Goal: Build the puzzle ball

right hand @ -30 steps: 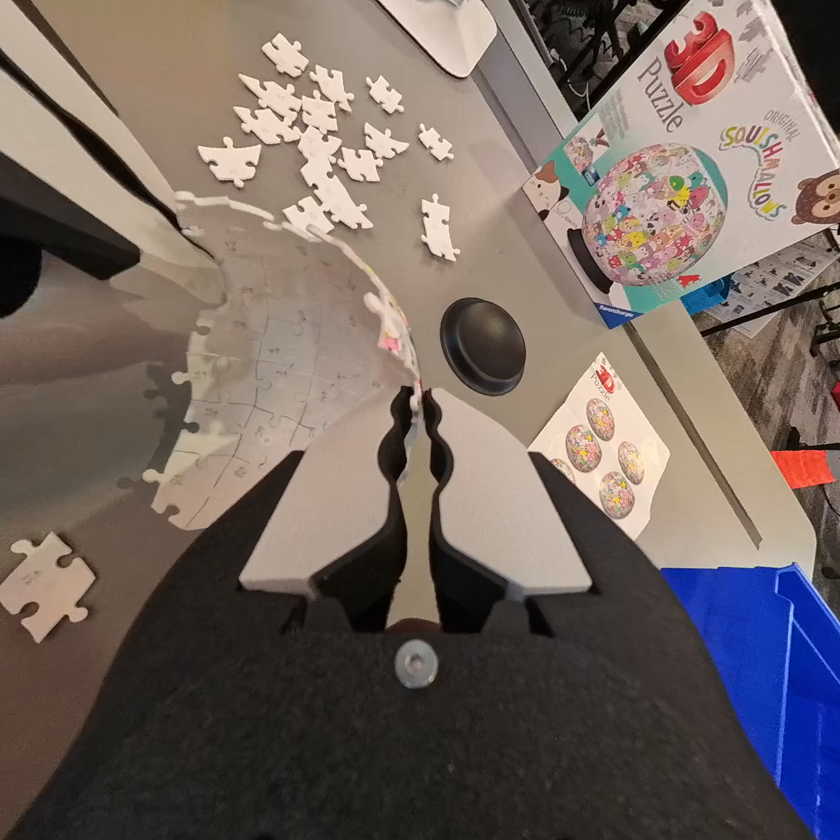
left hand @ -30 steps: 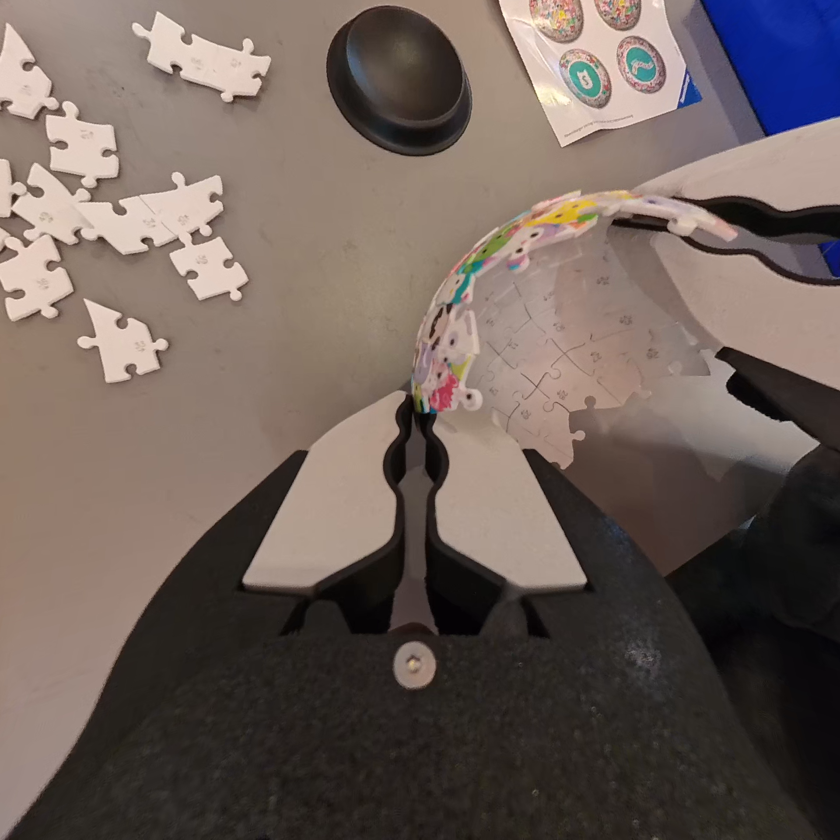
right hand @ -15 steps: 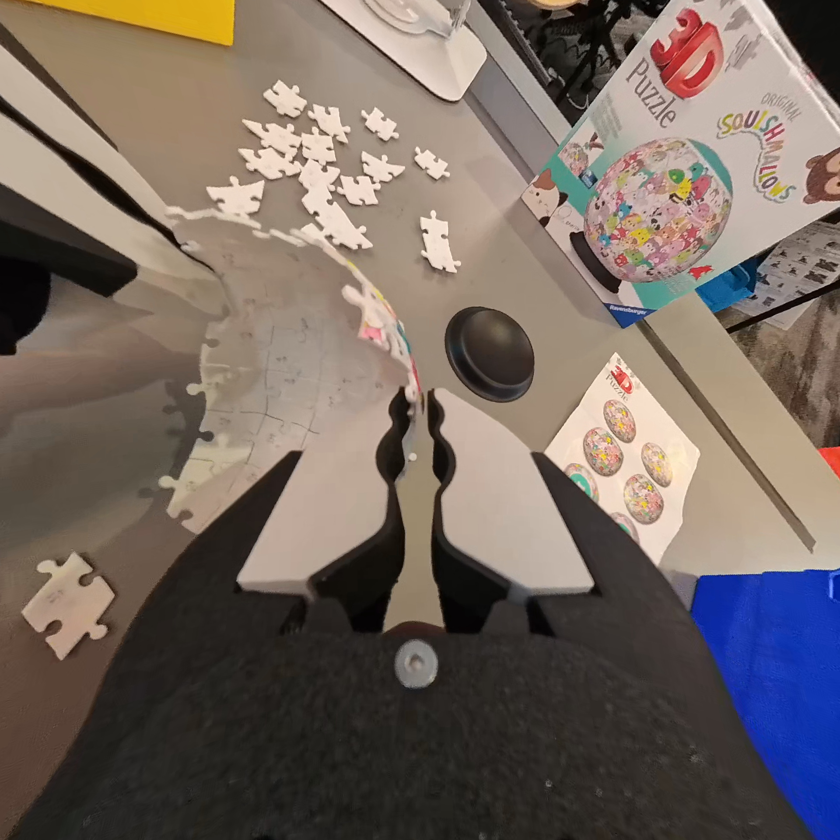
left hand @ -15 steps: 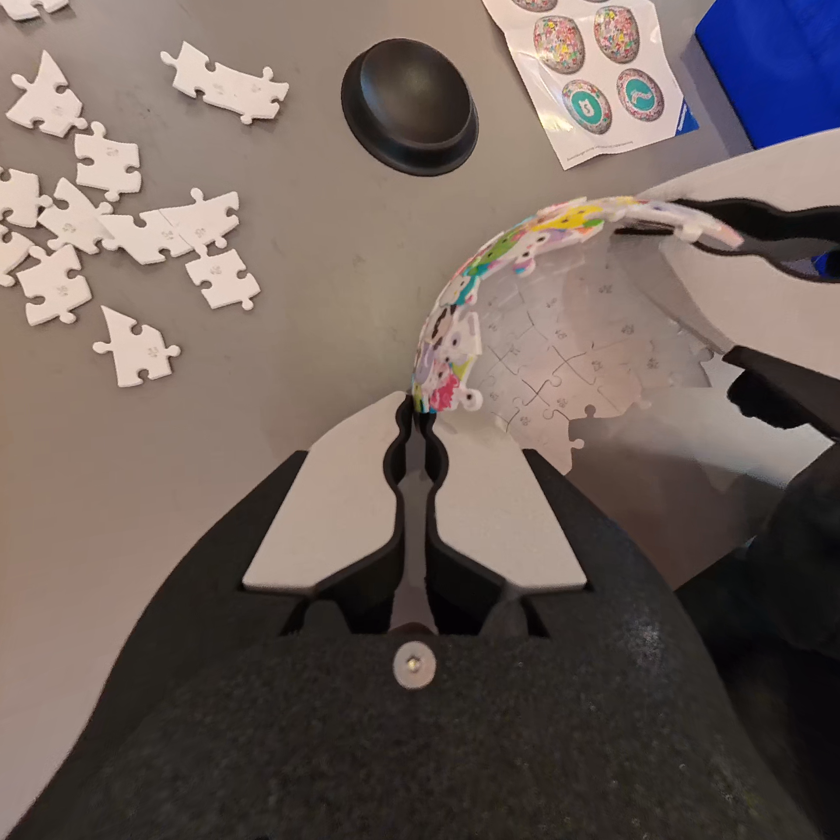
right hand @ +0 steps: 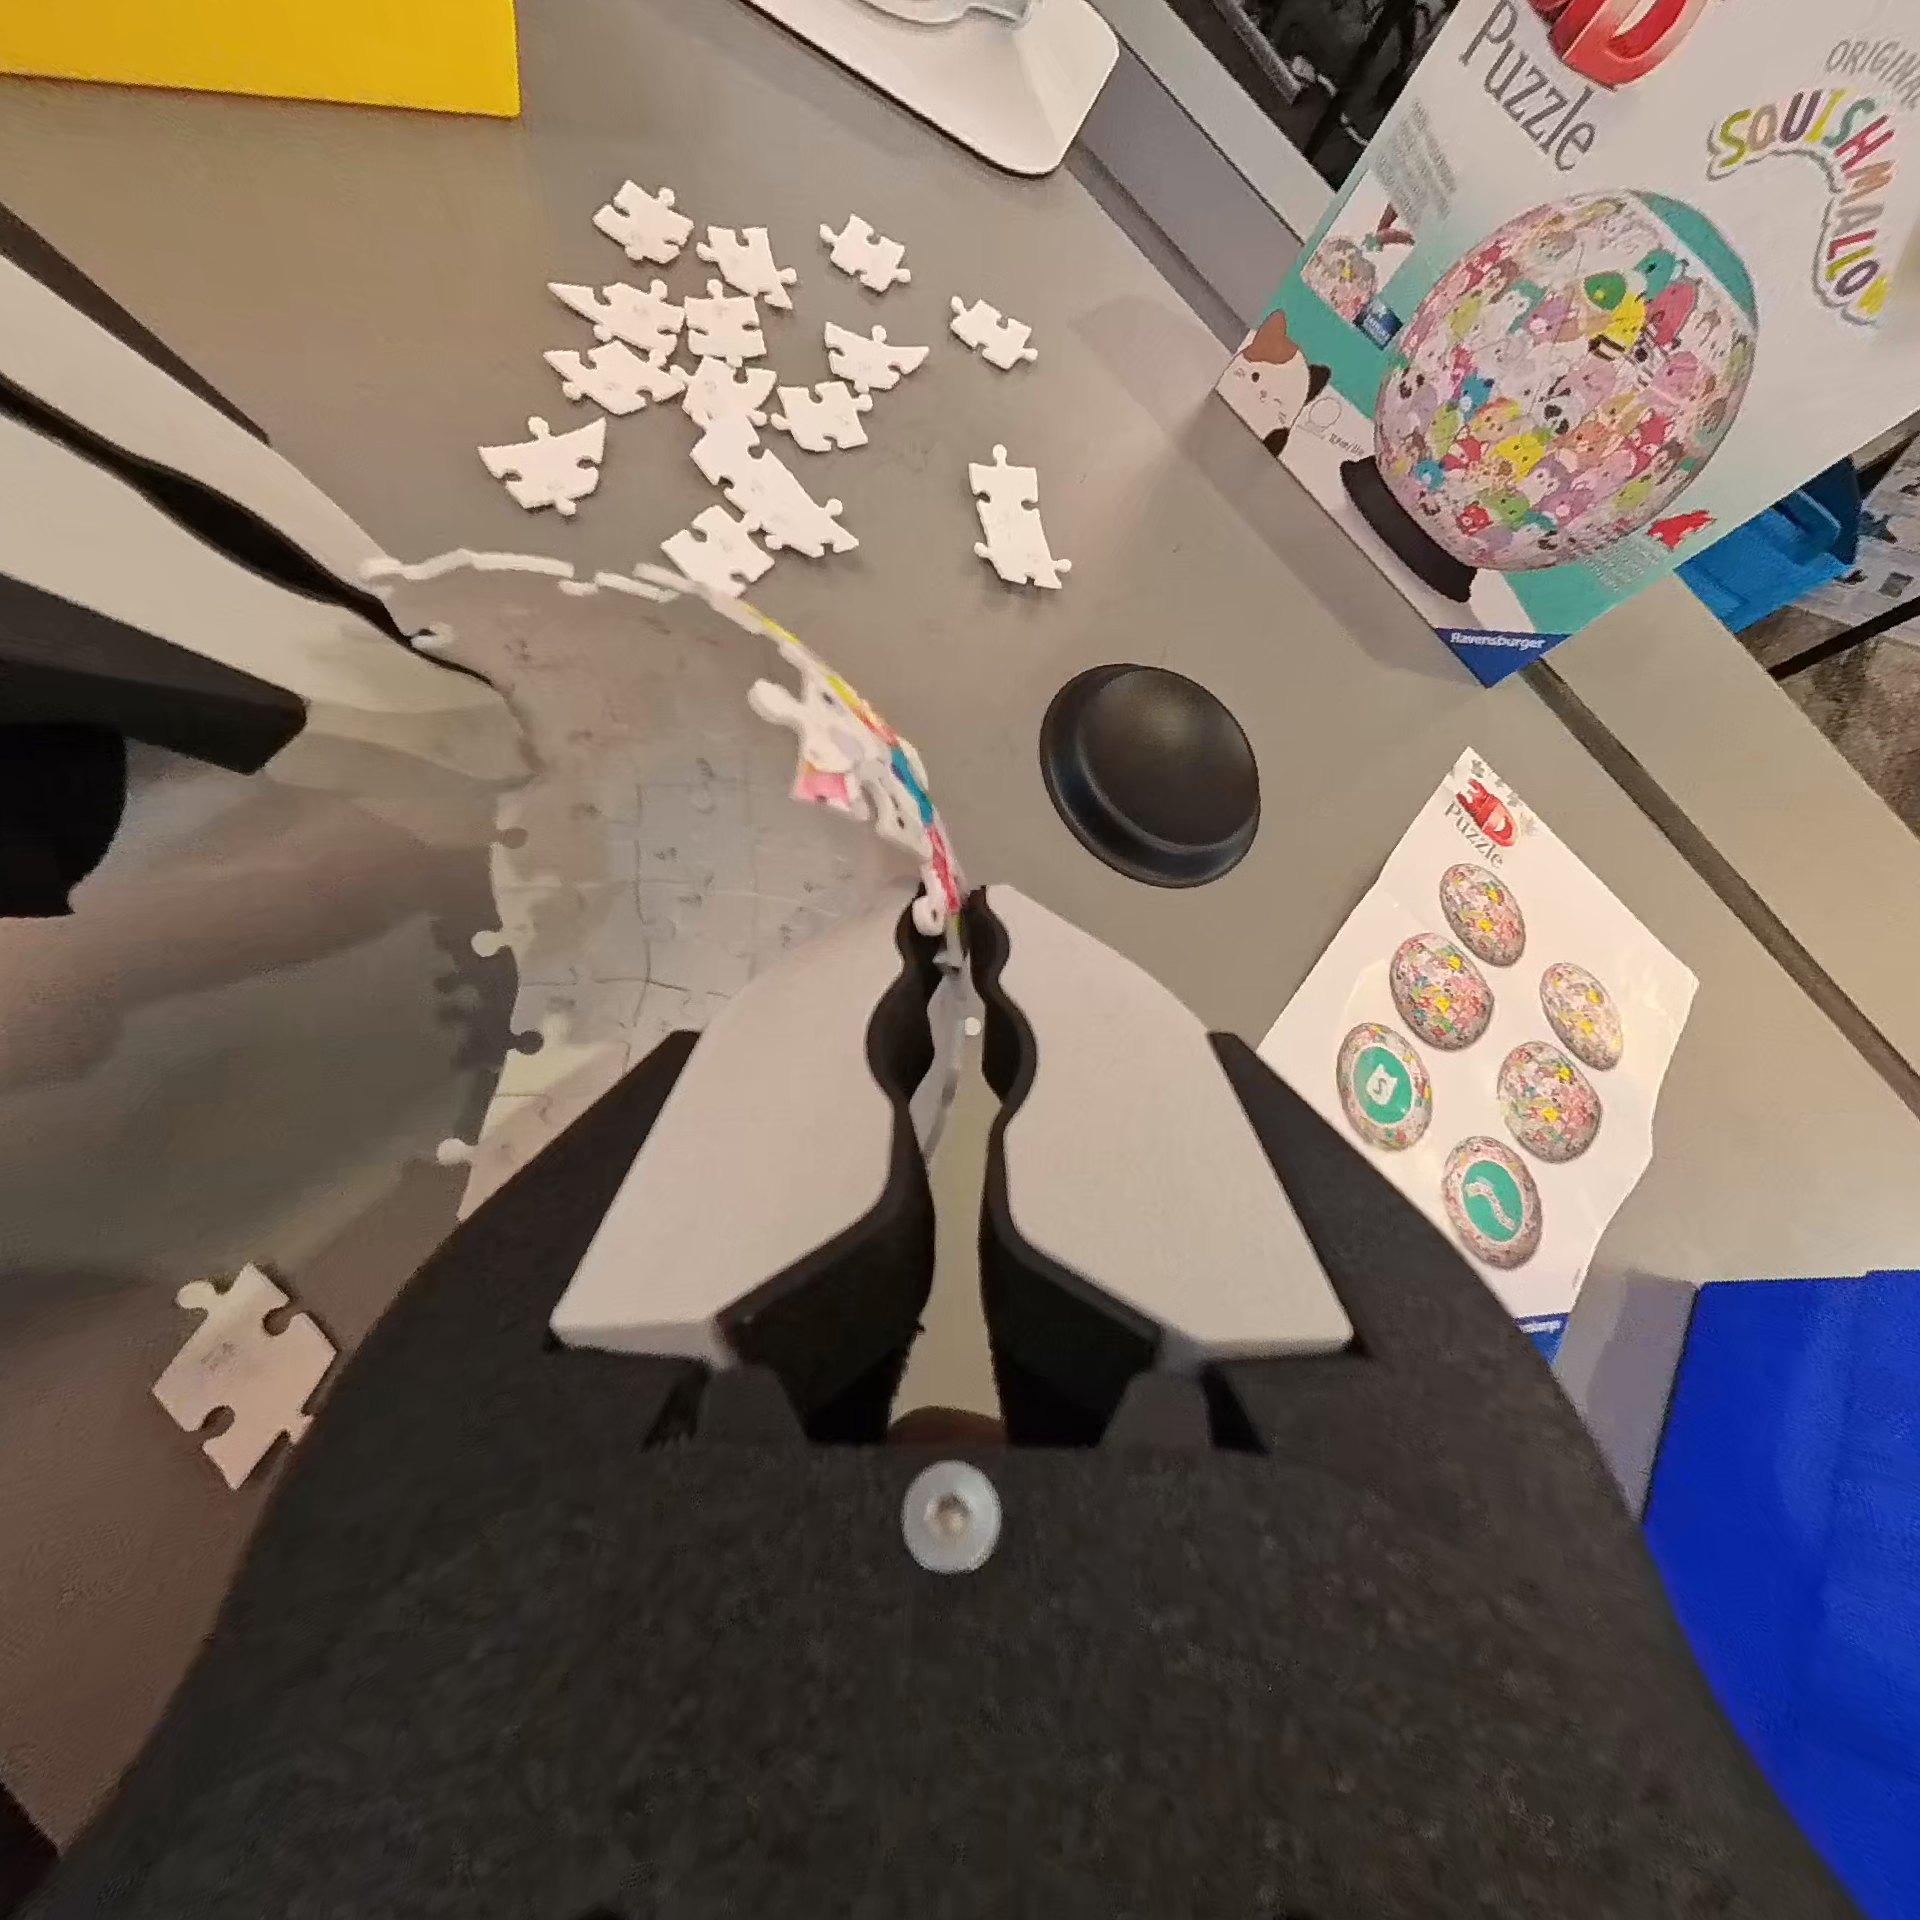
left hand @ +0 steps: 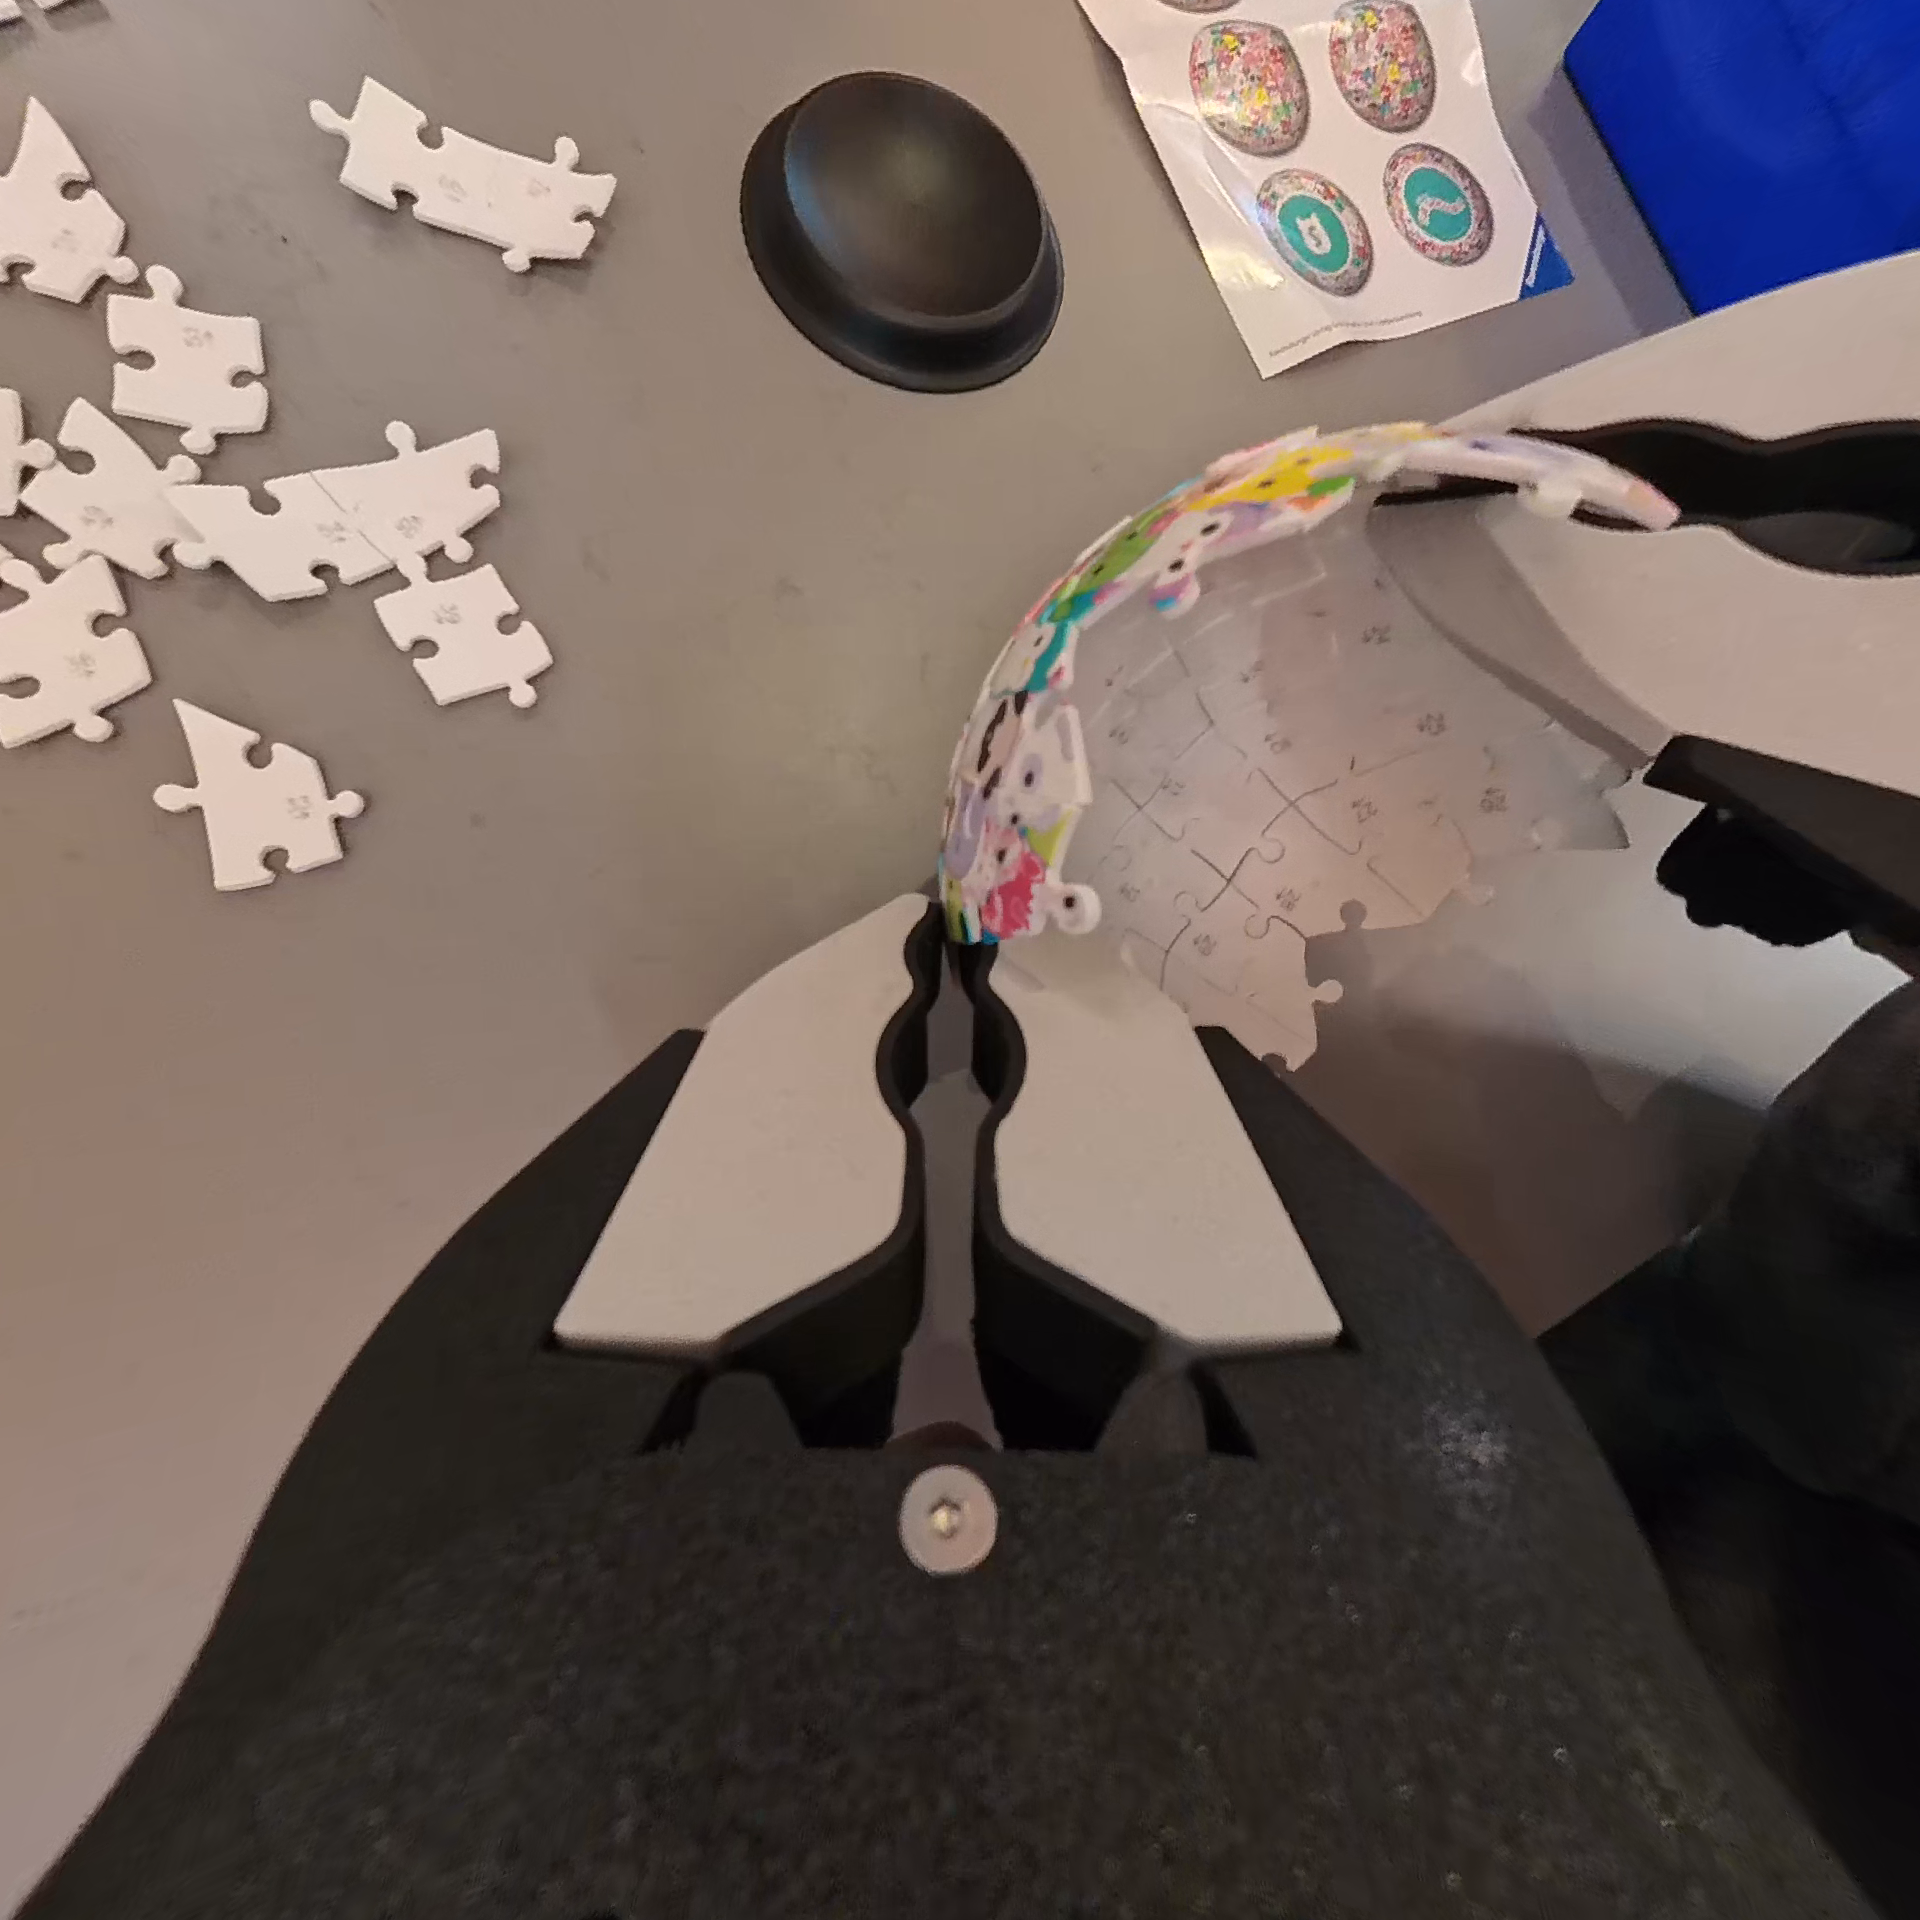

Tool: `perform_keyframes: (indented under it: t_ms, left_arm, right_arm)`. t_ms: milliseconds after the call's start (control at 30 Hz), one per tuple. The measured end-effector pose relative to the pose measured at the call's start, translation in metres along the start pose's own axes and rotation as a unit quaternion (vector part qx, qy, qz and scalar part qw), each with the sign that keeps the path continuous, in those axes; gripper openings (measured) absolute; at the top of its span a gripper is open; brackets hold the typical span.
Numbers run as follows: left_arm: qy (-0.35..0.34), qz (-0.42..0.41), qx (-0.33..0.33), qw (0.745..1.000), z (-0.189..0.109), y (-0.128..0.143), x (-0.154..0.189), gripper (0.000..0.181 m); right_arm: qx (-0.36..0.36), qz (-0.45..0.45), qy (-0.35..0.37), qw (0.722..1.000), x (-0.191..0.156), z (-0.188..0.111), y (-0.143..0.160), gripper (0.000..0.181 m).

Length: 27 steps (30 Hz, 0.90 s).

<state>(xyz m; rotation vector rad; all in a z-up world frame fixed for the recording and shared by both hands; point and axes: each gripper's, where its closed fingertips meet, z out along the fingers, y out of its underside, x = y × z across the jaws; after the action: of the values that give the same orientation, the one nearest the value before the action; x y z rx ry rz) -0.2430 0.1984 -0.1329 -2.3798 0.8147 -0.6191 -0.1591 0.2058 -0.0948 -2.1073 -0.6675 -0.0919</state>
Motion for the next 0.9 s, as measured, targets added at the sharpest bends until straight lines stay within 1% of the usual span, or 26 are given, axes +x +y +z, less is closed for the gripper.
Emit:
perform_keyframes:
  t_ms: [100, 267, 333, 400, 500, 600, 633, 733, 800, 900]
  left_arm:
    - [0.002, -0.002, 0.001, 1.000, 0.000, 0.000, 0.000, 0.002]
    - [0.000, -0.007, 0.014, 1.000, -0.001, -0.003, -0.006, 0.002]
    - [0.003, -0.005, 0.020, 1.000, -0.003, -0.003, -0.009, 0.002]
    - [0.014, -0.003, 0.036, 0.999, -0.006, -0.004, -0.011, 0.002]
    - [0.043, -0.010, 0.061, 0.997, -0.009, -0.001, -0.012, 0.002]
    - [0.102, -0.026, 0.085, 0.991, -0.010, -0.001, -0.006, 0.002]
    - [0.123, -0.029, 0.093, 0.988, -0.011, -0.002, -0.003, 0.002]
    - [0.168, -0.026, 0.128, 0.977, -0.018, -0.011, 0.006, 0.002]
    - [0.186, -0.019, 0.153, 0.970, -0.024, -0.018, 0.013, 0.002]
    - [0.194, 0.003, 0.189, 0.963, -0.032, -0.027, 0.024, 0.002]
  right_arm:
    - [0.002, 0.004, -0.005, 1.000, 0.001, 0.001, 0.000, 0.004]
    - [0.019, -0.029, 0.005, 0.999, -0.001, 0.000, -0.004, 0.006]
    - [0.034, -0.044, 0.004, 0.998, -0.005, -0.006, -0.008, 0.020]
    - [0.051, -0.043, -0.015, 0.998, -0.011, -0.017, -0.010, 0.028]
    - [0.112, -0.013, -0.056, 0.992, -0.017, -0.043, -0.019, 0.031]
    - [0.152, 0.014, -0.125, 0.980, -0.026, -0.067, -0.021, 0.031]
    - [0.166, 0.015, -0.136, 0.977, -0.025, -0.074, -0.022, 0.031]
    - [0.199, 0.007, -0.111, 0.974, -0.007, -0.089, -0.027, 0.031]
    - [0.206, 0.001, -0.086, 0.975, 0.001, -0.095, -0.030, 0.031]
    - [0.223, 0.001, -0.075, 0.972, -0.003, -0.100, -0.036, 0.029]
